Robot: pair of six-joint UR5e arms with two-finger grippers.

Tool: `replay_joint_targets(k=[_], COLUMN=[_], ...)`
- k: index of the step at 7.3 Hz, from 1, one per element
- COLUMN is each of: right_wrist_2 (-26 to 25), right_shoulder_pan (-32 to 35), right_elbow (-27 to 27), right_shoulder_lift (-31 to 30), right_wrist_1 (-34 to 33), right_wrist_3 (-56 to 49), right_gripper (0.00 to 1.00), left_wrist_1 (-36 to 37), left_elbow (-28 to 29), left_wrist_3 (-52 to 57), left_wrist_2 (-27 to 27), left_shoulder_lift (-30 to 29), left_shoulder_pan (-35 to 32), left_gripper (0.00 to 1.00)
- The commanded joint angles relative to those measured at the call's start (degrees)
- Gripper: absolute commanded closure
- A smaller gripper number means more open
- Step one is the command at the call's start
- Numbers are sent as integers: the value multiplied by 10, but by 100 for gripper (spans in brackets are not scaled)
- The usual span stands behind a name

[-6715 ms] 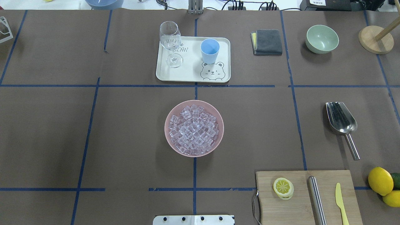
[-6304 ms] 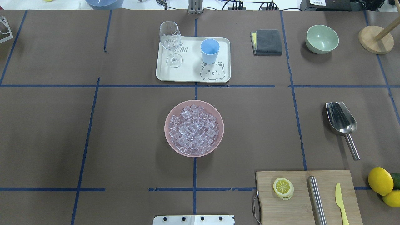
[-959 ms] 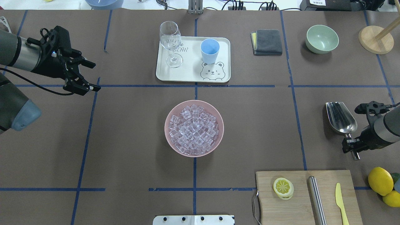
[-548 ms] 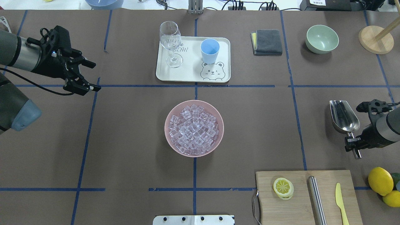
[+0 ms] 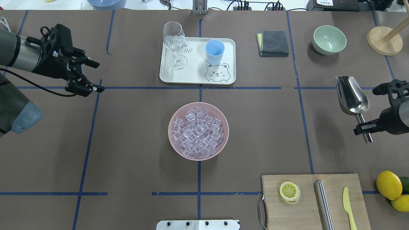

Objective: Put ice in cup with scoop
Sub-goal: 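Lift the steel scoop off the table with the right gripper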

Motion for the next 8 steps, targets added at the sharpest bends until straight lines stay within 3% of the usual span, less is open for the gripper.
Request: replay_joint_targets(k=[1, 5, 7, 8], right_wrist_2=[-3, -14, -31, -38], right_shoulder_pan=[17, 39, 33, 29], right_elbow=[5, 26, 30, 32], right_shoulder_lift=[5, 8, 44, 95], right_wrist_1=[-1, -42, -72, -142], right_wrist_3=[-15, -352, -357, -359], right_gripper=[100, 100, 100, 100], left_wrist_1=[0, 0, 0, 0], left_elbow=[-3, -14, -14, -13], left_wrist_3=[0, -11, -11, -11], left_wrist_2=[0, 0, 0, 0], left_shoulder_lift=[-2, -3, -2, -3], left_shoulder_pan=[0, -1, -1, 0], left_gripper=[0, 0, 0, 0])
